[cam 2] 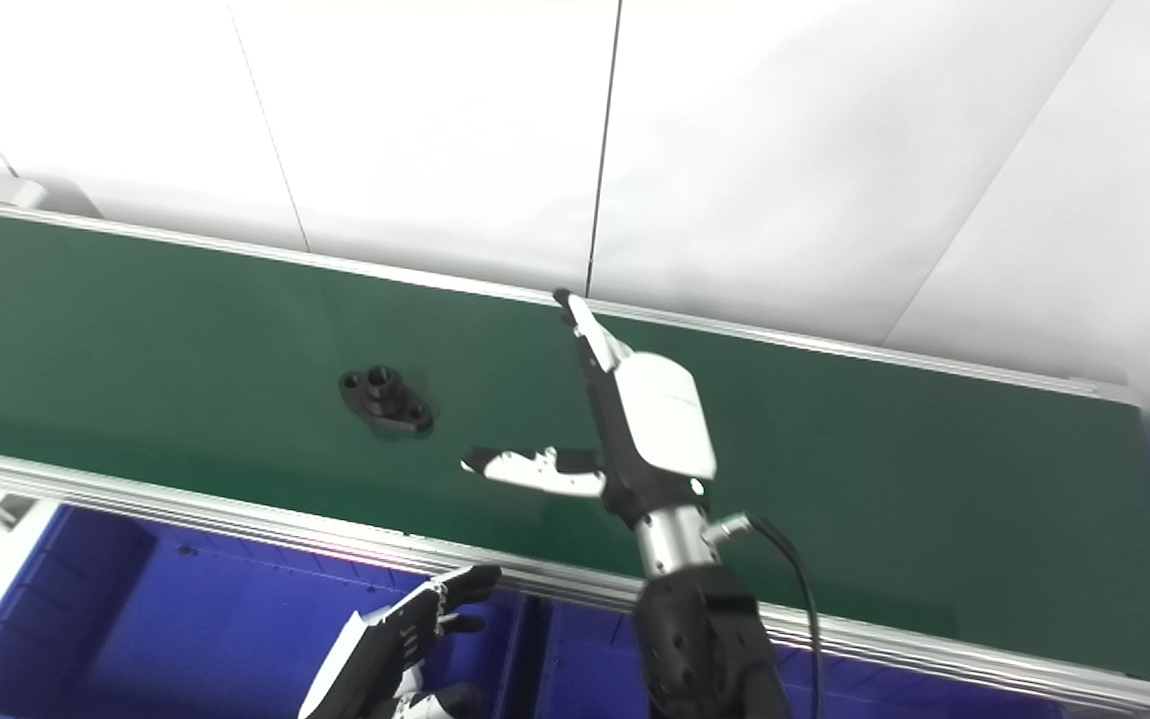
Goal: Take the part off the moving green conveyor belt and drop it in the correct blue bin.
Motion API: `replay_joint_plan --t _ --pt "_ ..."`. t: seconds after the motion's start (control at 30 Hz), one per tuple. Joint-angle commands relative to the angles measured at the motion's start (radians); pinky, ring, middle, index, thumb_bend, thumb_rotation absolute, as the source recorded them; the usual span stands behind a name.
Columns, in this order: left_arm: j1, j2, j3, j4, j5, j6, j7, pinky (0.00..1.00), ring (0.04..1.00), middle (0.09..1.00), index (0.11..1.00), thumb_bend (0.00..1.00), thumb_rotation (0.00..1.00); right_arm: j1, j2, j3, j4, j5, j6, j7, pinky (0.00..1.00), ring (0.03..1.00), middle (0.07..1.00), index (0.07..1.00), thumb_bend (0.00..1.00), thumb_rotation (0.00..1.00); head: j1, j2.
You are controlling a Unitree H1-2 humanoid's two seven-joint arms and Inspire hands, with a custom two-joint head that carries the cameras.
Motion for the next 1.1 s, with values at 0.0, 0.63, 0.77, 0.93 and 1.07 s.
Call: replay_joint_plan --t 0.0,0.63,0.77,0.93,1.07 --pt "-0.004 -0.007 -0.007 -0.007 -0.019 -0.057 0.004 0.76 0.851 0.849 0.803 0.83 0.69 -0.059 0.015 0.010 0.029 -0.026 0.016 -0.033 0.72 0.820 0.871 0.946 0.92 0.63 0.000 0.000" --pt "-0.001 -0.023 -0.029 -0.024 0.030 -0.008 0.004 0.73 0.858 0.870 0.833 0.88 0.72 -0.293 0.012 0.130 0.390 -0.148 0.075 -0.105 0.75 0.802 0.835 0.885 0.91 0.66 0.031 -0.004" --pt "0.007 -0.024 -0.036 -0.042 0.037 0.011 0.009 0.73 0.858 0.871 0.832 0.88 0.72 -0.311 0.020 0.150 0.437 -0.149 0.088 -0.111 0.74 0.790 0.829 0.882 0.92 0.65 0.032 0.000" --pt "0.007 -0.033 -0.039 -0.033 0.044 -0.014 0.024 0.72 0.844 0.855 0.822 0.87 0.72 -0.342 0.011 0.204 0.496 -0.207 0.107 -0.119 0.69 0.770 0.818 0.875 0.93 0.67 0.034 0.004" --pt "0.008 -0.032 -0.048 -0.036 0.031 -0.014 0.024 0.74 0.849 0.859 0.826 0.87 0.71 -0.365 0.001 0.257 0.544 -0.267 0.131 -0.140 0.66 0.748 0.812 0.863 0.94 0.68 0.037 0.008"
